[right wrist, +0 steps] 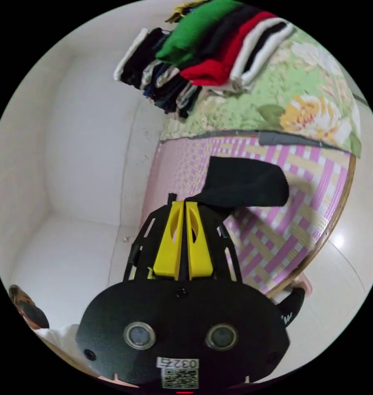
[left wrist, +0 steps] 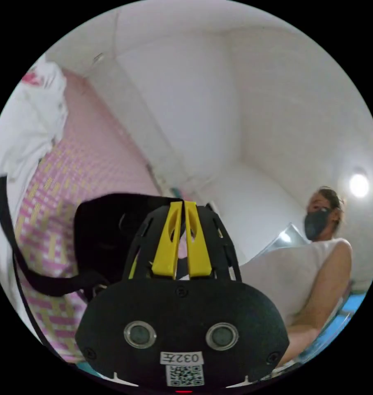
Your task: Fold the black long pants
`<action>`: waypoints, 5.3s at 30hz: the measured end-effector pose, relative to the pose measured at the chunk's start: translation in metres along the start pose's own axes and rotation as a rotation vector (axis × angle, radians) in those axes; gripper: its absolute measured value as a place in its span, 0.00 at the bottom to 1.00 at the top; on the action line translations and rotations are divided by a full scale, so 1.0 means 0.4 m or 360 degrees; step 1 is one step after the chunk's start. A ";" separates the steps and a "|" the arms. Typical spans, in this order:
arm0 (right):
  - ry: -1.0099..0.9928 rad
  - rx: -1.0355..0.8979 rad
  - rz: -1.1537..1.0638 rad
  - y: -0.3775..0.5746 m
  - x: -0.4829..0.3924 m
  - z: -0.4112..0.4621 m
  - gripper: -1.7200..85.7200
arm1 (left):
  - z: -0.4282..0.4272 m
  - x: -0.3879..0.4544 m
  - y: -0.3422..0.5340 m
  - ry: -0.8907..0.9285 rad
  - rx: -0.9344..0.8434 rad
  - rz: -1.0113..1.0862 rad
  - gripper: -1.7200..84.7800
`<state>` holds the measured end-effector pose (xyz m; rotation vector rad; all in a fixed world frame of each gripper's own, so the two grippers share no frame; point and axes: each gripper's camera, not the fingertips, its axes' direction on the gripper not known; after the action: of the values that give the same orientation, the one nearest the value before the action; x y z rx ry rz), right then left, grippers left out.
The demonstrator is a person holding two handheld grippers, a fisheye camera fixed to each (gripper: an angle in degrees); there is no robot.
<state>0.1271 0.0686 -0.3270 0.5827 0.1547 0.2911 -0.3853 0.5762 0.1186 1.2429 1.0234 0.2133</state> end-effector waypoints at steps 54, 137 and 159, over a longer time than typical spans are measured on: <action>0.0217 -0.0269 -0.0745 -0.200 -0.581 0.571 0.01 | 0.364 -0.248 0.067 -0.1573 -0.0599 -0.1085 0.01; 0.0942 -0.0427 -0.0029 -0.143 0.091 0.144 0.08 | 0.087 0.235 0.473 -0.1100 -0.0041 -0.1635 0.02; 0.0469 -0.0873 -0.0373 -0.456 -0.148 1.251 0.14 | 0.652 0.450 0.288 -0.1363 -0.0356 -0.1281 0.01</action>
<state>0.2250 -0.3544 -0.0132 -0.0269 0.4091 0.1779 -0.0486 0.5566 0.1134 0.5307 0.6342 -0.7543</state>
